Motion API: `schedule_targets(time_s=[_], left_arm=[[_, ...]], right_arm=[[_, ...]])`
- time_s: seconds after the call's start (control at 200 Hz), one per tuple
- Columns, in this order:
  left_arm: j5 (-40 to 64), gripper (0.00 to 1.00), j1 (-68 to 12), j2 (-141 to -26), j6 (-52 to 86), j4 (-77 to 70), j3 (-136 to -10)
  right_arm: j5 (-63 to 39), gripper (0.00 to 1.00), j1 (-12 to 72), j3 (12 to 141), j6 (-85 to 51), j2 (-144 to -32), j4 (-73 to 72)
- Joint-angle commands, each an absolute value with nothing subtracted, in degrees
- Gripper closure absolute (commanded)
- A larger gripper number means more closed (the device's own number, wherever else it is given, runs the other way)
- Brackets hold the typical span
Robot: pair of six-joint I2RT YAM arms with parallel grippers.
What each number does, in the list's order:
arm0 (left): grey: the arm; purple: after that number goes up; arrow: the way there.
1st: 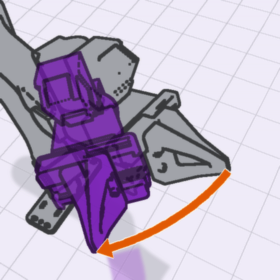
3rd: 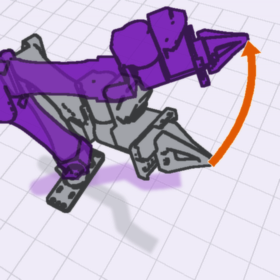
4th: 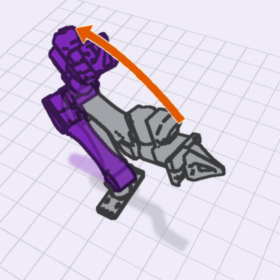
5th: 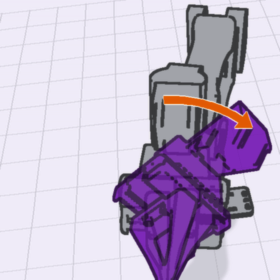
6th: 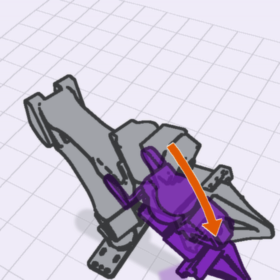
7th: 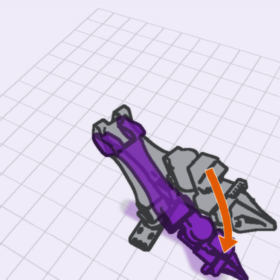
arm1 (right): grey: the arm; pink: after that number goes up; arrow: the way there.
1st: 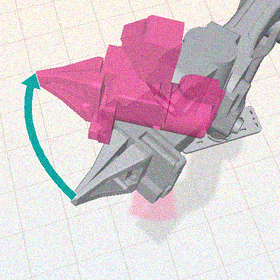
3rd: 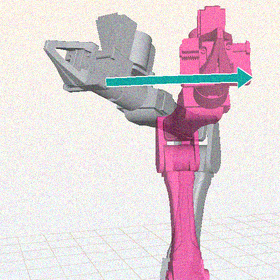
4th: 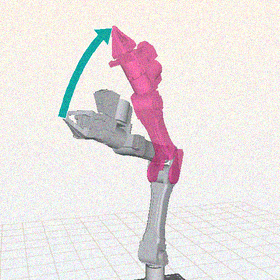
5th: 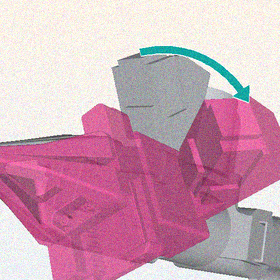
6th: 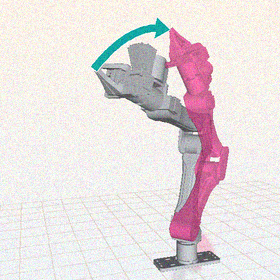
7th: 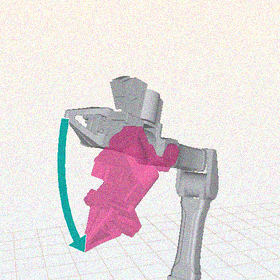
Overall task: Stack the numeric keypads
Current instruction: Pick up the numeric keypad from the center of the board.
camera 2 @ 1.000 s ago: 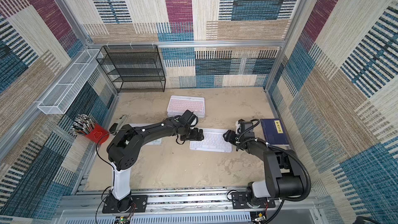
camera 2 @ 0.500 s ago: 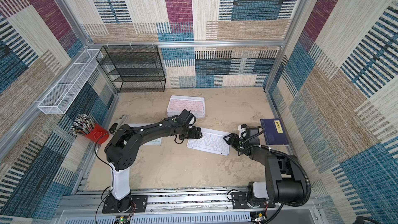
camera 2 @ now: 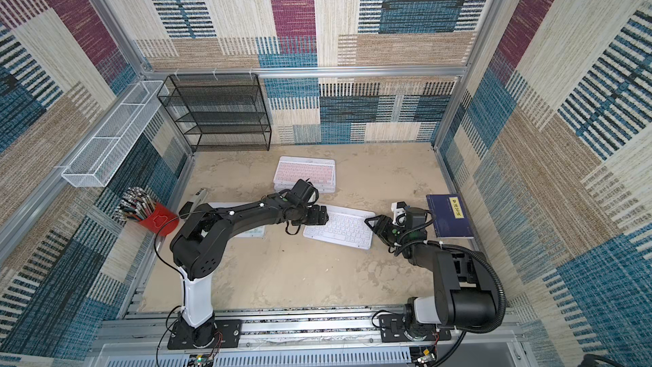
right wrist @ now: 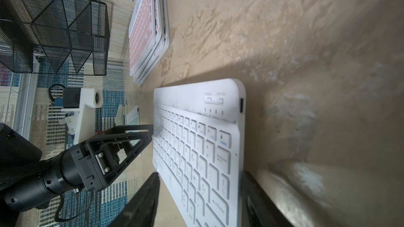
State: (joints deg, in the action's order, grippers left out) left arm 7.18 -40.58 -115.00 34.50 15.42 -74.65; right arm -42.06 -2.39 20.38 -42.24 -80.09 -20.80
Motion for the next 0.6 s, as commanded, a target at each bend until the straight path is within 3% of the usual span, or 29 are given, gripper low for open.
schedule_targets(time_s=[0.0, 0.275, 0.596], left_arm=[[18.85, 0.1, -41.18, -117.16, 36.82, 19.03, -73.22], [19.33, 0.12, -41.13, -117.08, 37.0, 18.26, -72.61], [20.2, 0.15, -41.06, -117.16, 37.31, 16.69, -71.82]], right_arm=[[-57.75, 0.4, -1.67, 20.57, -44.96, -80.33, -26.63], [-60.45, 0.43, -1.73, 19.66, -48.43, -81.78, -32.69], [-55.31, 0.52, -1.65, 22.84, -40.82, -81.13, -24.21]])
